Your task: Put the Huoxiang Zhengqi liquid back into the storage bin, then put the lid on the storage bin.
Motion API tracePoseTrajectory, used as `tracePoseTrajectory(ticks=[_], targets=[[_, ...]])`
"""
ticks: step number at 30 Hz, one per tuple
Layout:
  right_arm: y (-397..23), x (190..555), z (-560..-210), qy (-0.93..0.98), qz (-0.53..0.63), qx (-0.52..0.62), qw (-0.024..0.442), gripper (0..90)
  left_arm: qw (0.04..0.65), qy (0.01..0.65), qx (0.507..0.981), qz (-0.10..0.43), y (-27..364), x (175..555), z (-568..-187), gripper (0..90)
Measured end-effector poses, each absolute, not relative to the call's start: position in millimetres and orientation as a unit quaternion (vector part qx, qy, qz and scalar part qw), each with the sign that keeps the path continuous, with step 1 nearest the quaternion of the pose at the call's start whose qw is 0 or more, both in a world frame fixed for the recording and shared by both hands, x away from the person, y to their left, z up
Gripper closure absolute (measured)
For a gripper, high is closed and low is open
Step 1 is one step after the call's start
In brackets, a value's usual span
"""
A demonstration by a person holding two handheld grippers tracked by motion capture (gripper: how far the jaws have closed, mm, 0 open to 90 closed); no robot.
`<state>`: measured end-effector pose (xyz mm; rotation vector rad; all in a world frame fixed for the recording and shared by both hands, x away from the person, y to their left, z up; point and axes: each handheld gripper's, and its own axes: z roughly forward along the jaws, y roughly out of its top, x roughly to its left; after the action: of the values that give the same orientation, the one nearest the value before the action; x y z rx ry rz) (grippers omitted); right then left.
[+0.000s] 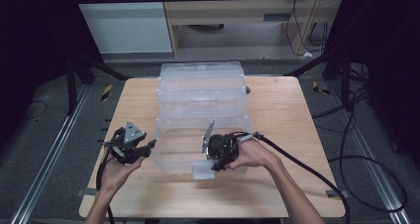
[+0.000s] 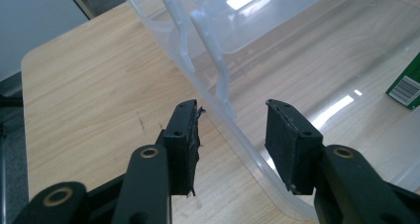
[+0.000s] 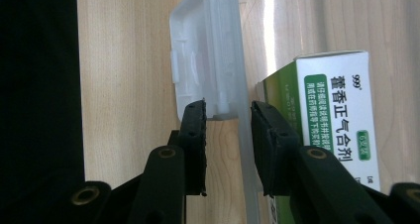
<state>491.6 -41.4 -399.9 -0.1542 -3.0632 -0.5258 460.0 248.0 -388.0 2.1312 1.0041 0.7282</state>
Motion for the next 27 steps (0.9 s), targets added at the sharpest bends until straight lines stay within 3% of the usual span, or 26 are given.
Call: tracePoseTrajectory(ticks=[27], targets=[[-42, 492, -399, -0.984, -0.172, -0.043, 0.012, 68.8, 0.33, 0.303, 0.846, 0.29, 224, 497, -335, 51.8]])
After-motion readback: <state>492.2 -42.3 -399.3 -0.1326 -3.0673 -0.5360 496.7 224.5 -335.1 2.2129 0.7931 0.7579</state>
